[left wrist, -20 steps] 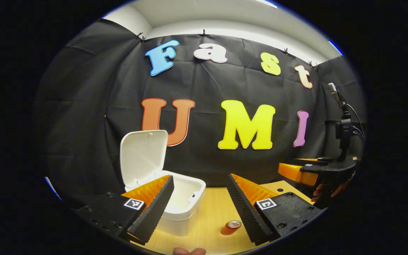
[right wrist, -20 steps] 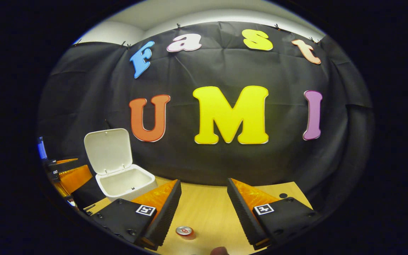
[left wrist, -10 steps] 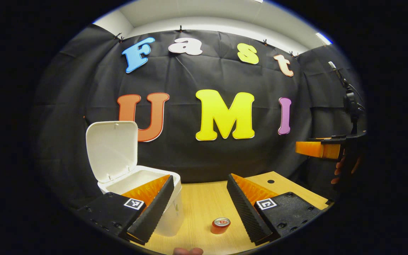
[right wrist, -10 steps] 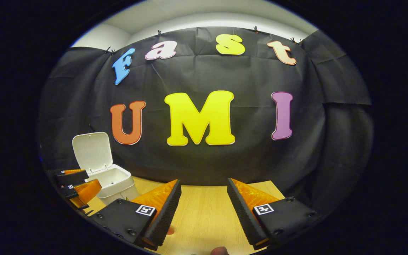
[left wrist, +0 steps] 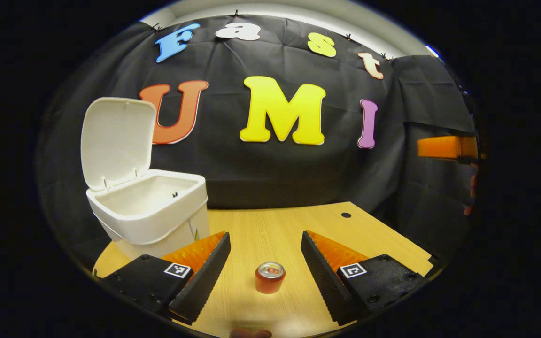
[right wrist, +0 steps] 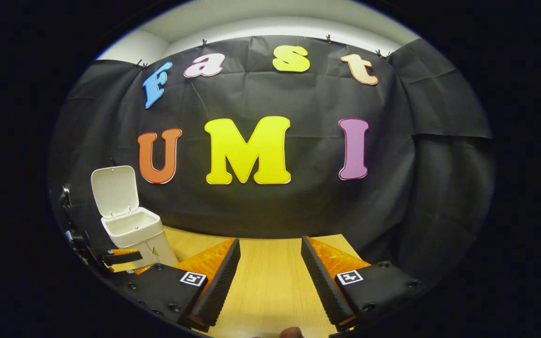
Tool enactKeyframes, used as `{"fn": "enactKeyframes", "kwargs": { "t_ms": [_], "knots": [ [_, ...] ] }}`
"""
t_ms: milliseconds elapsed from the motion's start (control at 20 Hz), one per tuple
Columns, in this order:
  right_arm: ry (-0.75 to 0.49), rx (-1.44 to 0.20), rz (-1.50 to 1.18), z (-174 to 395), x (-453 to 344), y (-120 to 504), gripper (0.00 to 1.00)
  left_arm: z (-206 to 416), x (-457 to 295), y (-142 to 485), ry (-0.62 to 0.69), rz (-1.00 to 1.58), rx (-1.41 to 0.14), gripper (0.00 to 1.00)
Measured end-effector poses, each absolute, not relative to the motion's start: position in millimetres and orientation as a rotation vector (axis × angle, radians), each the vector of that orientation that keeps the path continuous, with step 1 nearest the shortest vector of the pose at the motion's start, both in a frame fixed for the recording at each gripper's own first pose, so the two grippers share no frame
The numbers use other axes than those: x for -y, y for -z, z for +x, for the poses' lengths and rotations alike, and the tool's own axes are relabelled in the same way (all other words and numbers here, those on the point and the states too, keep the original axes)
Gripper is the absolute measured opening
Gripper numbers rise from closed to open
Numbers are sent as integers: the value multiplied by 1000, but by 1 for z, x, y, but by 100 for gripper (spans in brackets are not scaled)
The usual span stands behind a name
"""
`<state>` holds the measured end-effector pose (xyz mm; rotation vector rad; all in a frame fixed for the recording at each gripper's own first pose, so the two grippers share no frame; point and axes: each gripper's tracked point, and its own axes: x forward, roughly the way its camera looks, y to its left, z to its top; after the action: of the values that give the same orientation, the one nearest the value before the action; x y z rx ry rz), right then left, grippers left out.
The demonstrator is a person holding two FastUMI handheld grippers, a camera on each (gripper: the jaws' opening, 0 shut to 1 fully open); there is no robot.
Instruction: Press the lid of the desktop garbage bin to open it, pick up the crumpled paper on the desktop and throw it into the bin, then pick up the pop can on the desktop and drop it into the bin, and finally close the garbage bin lid.
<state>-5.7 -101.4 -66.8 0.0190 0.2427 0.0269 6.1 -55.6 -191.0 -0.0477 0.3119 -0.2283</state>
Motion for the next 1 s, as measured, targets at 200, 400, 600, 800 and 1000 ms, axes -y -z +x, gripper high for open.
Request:
{"fn": "enactKeyframes", "kwargs": {
  "t_ms": [200,400,600,800,1000],
  "knots": [
    [-6,-290,-23,-19,120,84,85,5,66,259,238,-34,-420,99],
    [20,-319,-25,-26,135,98,85,9,73,297,232,-27,-466,100],
    [23,-341,-36,-29,143,108,85,14,78,315,224,-27,-483,99],
    [24,-374,-15,-27,145,119,85,24,81,331,218,-29,-490,99],
    [32,-409,-6,-25,150,133,85,35,86,346,221,-9,-484,100]
  ]
}}
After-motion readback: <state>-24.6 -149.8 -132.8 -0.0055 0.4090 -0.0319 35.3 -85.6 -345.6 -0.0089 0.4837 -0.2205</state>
